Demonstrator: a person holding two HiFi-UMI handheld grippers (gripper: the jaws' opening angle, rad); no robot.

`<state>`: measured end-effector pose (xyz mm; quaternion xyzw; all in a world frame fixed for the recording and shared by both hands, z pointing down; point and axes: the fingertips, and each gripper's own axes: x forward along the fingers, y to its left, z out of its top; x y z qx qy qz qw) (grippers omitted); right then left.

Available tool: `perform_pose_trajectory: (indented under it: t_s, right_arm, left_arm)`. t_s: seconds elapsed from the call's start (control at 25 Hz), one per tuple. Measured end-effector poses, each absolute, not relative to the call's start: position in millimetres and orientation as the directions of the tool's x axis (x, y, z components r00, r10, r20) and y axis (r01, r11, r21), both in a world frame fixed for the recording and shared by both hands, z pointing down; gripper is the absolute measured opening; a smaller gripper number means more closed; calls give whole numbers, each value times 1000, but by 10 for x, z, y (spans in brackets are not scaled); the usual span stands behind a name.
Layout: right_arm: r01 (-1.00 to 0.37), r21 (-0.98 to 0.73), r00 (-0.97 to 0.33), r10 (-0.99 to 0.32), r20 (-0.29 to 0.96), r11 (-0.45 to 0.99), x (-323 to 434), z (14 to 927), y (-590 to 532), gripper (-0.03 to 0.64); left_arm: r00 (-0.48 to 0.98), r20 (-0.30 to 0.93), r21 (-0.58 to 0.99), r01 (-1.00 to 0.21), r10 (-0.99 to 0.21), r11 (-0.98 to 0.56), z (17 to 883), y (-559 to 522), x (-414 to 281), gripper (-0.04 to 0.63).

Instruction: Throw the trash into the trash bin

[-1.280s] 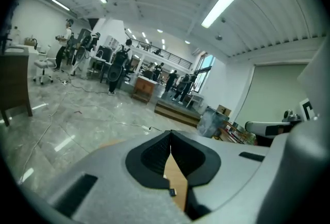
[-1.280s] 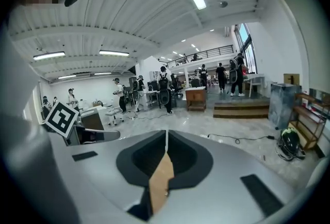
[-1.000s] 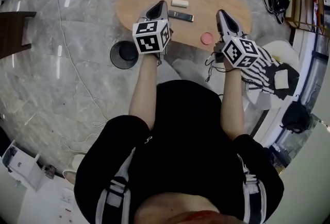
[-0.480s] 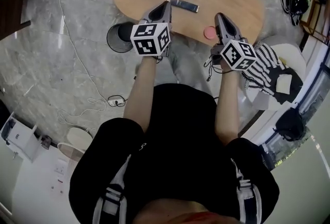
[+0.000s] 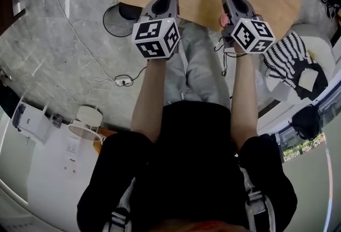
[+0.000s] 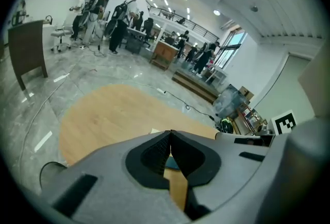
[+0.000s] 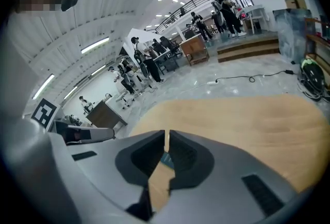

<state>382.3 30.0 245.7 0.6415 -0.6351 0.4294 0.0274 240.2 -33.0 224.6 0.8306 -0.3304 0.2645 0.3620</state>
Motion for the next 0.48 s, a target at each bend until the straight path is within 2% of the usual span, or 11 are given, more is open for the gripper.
perform_pose_trajectory:
  t_s: [0.48]
  right_arm:
    - [-836, -539, -299, -739, 603, -102, 3862, 3635, -30, 18]
  left_arm:
    - [595, 732, 426, -779, -331, -459, 3371, -398, 2552, 9]
